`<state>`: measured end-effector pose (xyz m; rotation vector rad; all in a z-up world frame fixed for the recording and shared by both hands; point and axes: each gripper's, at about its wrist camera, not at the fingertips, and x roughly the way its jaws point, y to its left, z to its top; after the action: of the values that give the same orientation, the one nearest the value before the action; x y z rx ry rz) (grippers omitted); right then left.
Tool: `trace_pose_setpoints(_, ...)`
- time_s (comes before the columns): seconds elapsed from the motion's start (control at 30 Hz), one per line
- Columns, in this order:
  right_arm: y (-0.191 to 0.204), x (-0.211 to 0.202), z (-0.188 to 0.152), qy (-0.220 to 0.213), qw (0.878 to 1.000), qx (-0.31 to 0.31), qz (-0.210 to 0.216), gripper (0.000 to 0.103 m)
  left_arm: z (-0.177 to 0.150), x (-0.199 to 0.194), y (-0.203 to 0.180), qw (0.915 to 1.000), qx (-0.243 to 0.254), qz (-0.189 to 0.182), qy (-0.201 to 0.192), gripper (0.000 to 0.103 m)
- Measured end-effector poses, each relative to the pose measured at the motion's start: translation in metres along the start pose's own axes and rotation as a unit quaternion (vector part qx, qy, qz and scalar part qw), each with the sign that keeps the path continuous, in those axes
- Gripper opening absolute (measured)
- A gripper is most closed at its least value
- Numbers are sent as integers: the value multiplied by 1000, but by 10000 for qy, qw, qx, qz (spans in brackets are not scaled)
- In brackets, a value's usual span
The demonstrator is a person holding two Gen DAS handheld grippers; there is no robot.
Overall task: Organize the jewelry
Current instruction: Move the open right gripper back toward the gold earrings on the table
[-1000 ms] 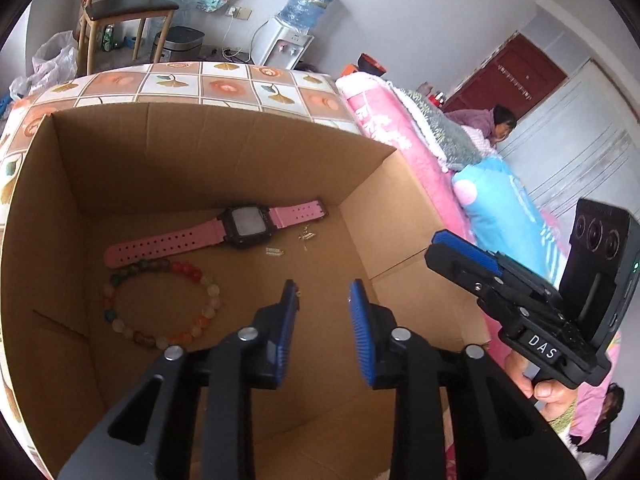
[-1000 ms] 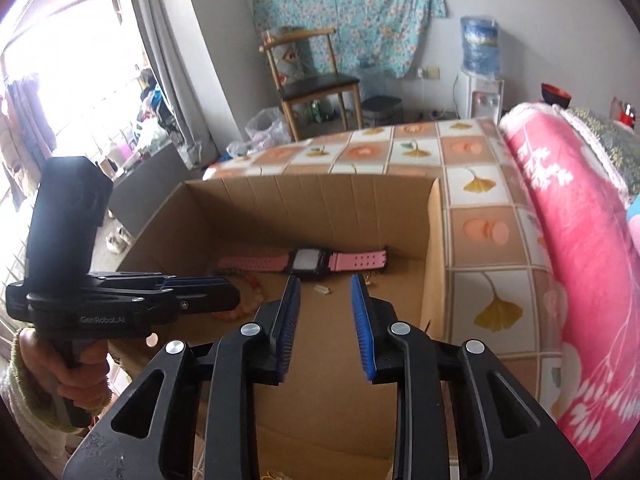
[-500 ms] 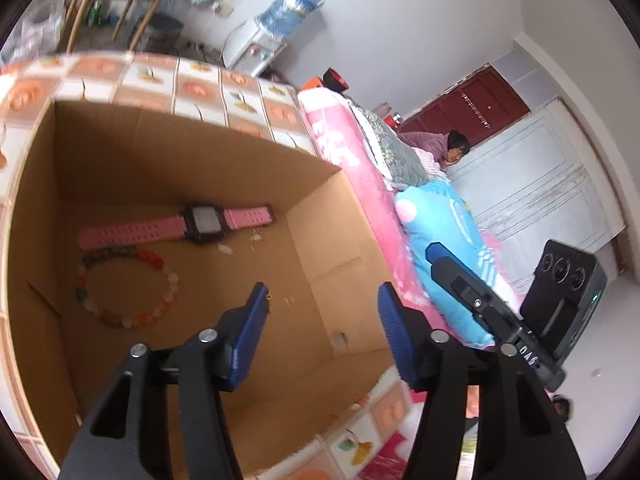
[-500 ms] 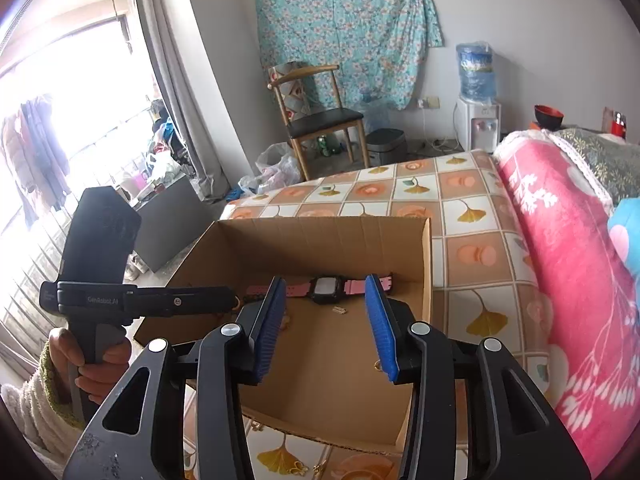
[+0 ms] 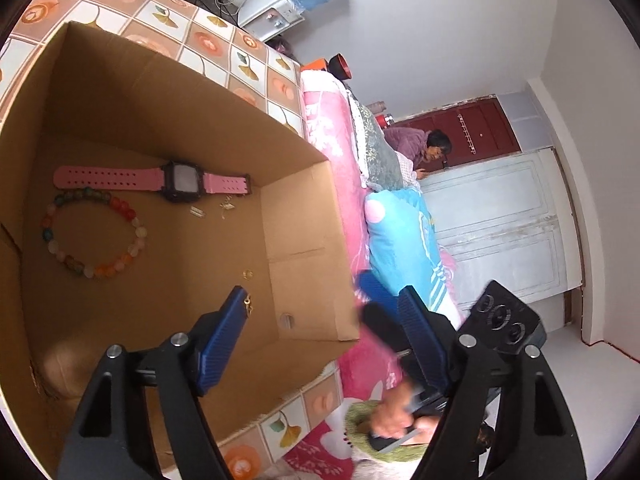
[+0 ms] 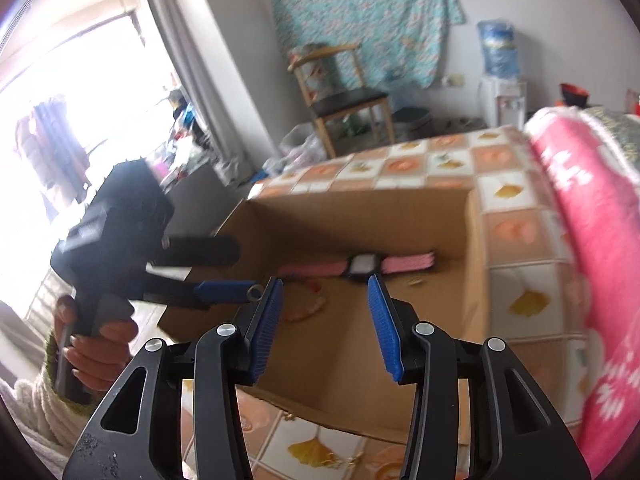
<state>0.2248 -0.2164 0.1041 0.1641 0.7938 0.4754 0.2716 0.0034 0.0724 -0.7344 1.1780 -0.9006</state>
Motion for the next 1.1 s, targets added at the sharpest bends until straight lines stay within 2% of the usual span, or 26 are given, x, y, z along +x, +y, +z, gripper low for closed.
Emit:
trace_pose_setpoints(0.17,11,29,1,295,9993,-49,209,43,-4,2,-17,9999,148,6,64,76)
trace_pose_setpoints(0.2,12,31,1,308,9992,-26,257,43,-5,2,-19,9998,166,109,45,78)
trace_pose_setpoints(0.27,13,32,2,313,9990,30,307,43,-6,1,-21,9995,222,224,-6,78)
trace_pose_setpoints(0.37,15,29,2,267,9988,59,406,43,-4,-1,-19,9998,164,140,-14,78)
trace_pose_setpoints(0.5,20,22,1,218,9982,-6,553,43,-2,-2,-18,9996,177,210,-88,78)
trace_pose_setpoints(0.63,23,24,1,237,9987,-83,444,43,-2,0,-20,9995,212,199,-91,78)
trace_pose_setpoints(0.73,15,18,2,142,9992,89,366,43,-4,-3,-21,9986,320,375,-205,78)
trace_pose_setpoints(0.87,1,-6,-4,-49,9997,212,134,43,-13,-18,-21,9930,597,868,-535,78)
trace_pose_setpoints(0.97,-6,-35,-20,-212,9994,257,-53,44,-36,-38,-30,9784,1231,1376,-929,78)
trace_pose_setpoints(1.0,-7,-41,-24,-242,9993,268,-79,44,-47,-44,-34,9706,1505,1557,-1049,78)
trace_pose_setpoints(1.03,-8,-52,-32,-286,9991,289,-98,44,-59,-49,-38,9615,1787,1741,-1155,78)
trace_pose_setpoints(1.1,-7,-71,-49,-359,9987,327,-122,46,-90,-60,-43,9371,2413,2141,-1332,78)
